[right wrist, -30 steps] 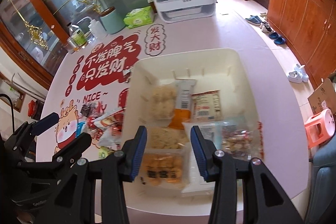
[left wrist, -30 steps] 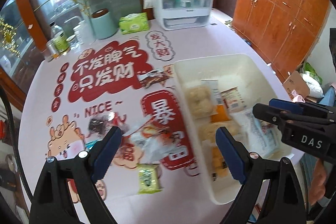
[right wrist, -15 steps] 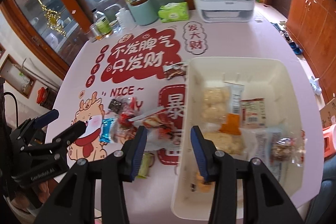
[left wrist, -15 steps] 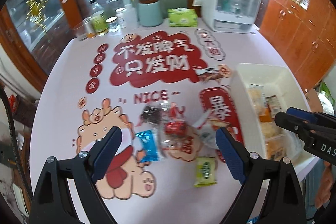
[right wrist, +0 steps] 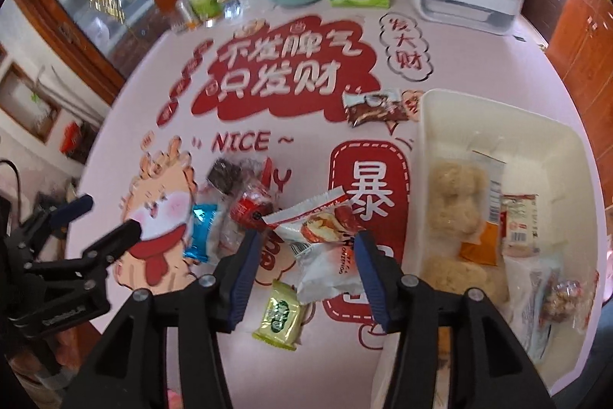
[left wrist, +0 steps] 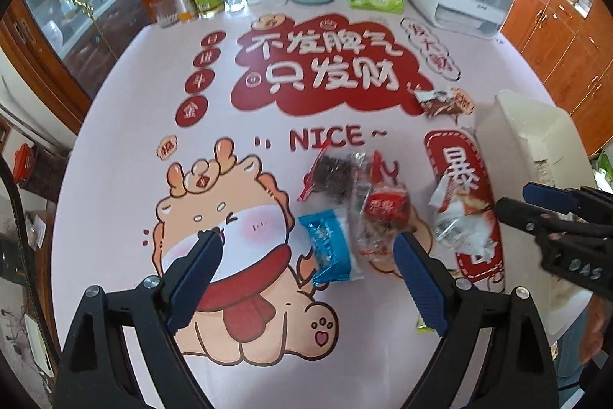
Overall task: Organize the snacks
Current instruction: 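Move both tools back over the remaining snacks on the table, then grasp the blue wrapped bar with the left tool while the right tool grasps the white printed bag, then carry both snacks into the white tray and open both tools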
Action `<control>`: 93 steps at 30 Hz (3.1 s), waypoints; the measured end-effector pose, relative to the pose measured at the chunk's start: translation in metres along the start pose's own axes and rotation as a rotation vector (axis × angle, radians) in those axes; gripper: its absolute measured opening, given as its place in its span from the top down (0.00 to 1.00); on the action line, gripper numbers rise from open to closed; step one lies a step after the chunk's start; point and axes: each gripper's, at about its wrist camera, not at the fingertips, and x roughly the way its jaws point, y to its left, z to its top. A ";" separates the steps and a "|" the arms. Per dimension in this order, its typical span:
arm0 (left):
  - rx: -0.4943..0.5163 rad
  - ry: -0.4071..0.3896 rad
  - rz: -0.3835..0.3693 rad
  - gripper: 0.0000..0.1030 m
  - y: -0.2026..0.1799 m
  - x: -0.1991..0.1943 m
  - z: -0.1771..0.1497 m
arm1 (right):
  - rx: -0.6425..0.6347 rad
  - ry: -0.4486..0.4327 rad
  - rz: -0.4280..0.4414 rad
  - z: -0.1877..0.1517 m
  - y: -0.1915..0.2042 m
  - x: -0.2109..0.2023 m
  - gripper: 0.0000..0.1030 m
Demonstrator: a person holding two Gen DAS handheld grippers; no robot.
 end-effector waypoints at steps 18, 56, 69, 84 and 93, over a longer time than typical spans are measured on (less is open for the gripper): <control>-0.022 0.189 -0.041 0.12 0.003 0.098 -0.009 | -0.371 0.141 -0.335 -0.012 0.039 0.096 0.32; 0.017 0.195 -0.022 0.79 -0.006 0.108 -0.007 | -0.377 0.227 -0.312 0.018 0.021 0.127 0.53; 0.050 0.022 -0.079 0.79 -0.027 0.014 -0.001 | -0.247 0.026 -0.129 0.008 0.026 0.034 0.54; 0.203 -0.194 -0.234 0.79 -0.128 -0.102 0.008 | -0.059 -0.179 -0.058 -0.037 -0.036 -0.096 0.53; 0.273 -0.236 -0.287 0.79 -0.207 -0.122 0.015 | 0.033 -0.264 -0.108 -0.049 -0.100 -0.146 0.53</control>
